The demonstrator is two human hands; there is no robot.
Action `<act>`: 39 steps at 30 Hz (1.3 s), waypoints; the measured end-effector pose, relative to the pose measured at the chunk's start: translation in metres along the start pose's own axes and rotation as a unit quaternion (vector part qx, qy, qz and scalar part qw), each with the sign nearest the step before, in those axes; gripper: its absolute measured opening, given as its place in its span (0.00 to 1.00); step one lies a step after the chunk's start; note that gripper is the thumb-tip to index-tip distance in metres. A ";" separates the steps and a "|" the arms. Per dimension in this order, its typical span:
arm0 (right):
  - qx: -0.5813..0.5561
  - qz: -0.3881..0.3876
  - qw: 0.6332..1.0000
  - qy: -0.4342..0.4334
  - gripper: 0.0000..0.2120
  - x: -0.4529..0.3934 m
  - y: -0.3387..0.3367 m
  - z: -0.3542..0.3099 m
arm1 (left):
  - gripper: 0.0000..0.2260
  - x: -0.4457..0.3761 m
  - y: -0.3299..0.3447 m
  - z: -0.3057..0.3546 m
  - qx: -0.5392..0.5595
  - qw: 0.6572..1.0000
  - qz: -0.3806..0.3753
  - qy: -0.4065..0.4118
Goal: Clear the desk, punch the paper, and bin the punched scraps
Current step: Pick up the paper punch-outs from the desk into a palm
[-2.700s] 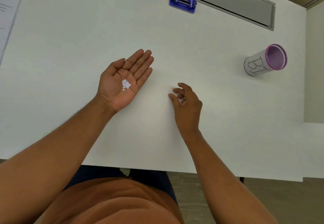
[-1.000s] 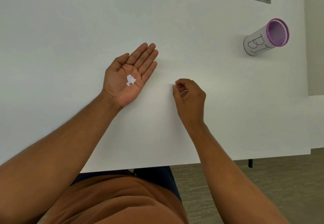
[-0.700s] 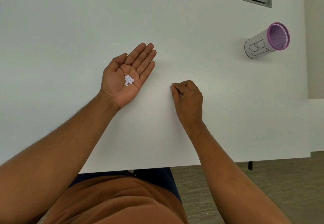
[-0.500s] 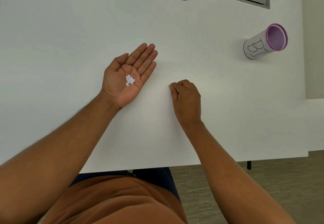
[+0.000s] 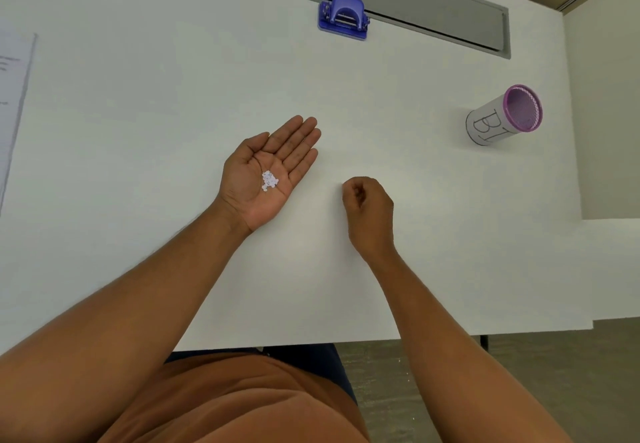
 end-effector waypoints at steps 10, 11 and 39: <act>-0.550 -0.210 0.790 0.171 0.07 0.035 -0.021 -0.036 | 0.23 0.010 0.021 -0.021 0.011 0.999 -0.018 -0.025; -0.561 -0.216 0.782 0.166 0.06 0.037 -0.022 -0.040 | 0.23 0.010 0.026 -0.025 0.010 0.999 -0.023 -0.029; 0.041 -0.200 0.943 -0.262 0.09 -0.050 -0.043 0.048 | 0.23 0.025 0.025 -0.043 0.073 0.973 0.046 0.214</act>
Point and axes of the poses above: each hand's wrist, its own x-axis away from the middle knuckle, its own y-axis out of the palm, z = x × y, the point moved 1 cm from there along -x, towards the middle knuckle, and after that the axes turned 2 degrees about x, right-handed, at the moved point
